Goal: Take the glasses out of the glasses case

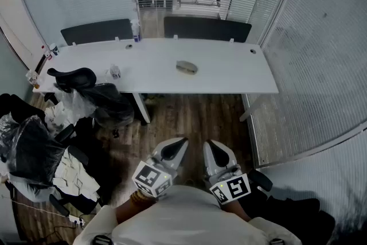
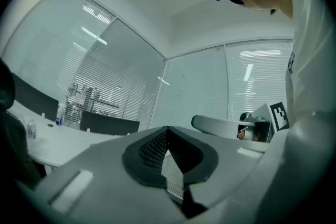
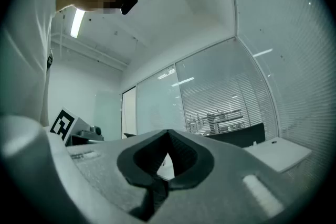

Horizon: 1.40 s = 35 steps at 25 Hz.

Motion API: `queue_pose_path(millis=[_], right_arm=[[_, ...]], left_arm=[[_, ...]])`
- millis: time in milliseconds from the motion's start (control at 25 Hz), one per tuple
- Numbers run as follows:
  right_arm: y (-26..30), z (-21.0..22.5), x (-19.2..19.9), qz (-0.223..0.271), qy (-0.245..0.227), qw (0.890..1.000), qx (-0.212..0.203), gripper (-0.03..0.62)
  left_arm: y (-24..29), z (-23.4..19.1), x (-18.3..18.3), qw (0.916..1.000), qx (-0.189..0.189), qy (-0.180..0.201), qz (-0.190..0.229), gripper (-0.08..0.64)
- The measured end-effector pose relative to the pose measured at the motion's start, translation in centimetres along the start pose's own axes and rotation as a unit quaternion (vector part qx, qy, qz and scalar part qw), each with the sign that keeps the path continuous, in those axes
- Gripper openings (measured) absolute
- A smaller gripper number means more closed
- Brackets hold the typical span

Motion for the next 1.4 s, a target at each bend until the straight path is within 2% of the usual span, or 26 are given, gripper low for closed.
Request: queue_pose_path(millis=[360,720,1040,1400], right_arm=[[0.4,-0.3,0.3,0.008,0.019,1.000,-0.012,0.002],[-0.1,-0.5,0.1,0.013,0.013,1.000,-0.023,0.002],[-0.9,0.1,0.3,0.007,0.016,1.000,0.002,0.002],[-2.1,0.7,0.8,0.003,0.024,1.000,-0.007,0.002]], left_arm=[[-0.6,-0.3,-0.1,1.0000,-0.002,0.001,-0.001,0.003],[-0.6,0.1,-0.1,1.0000,-0.003,0.001,0.000,0.003],[-0.5,1.1,0.3,1.0000,0.005,0.004,-0.005,0.003],[0.1,1.9,1.5,0.9999,-0.002,-0.006,-0.010,0.003]])
Point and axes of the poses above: the fingertips, and each gripper's own axes: y forward along the fingers, z to its right, x out of its underside, the point moved 6 cm from there along -y, backward along the fingers, and after that the axes turned 10 degrees about -z, right-handed, at the moved point
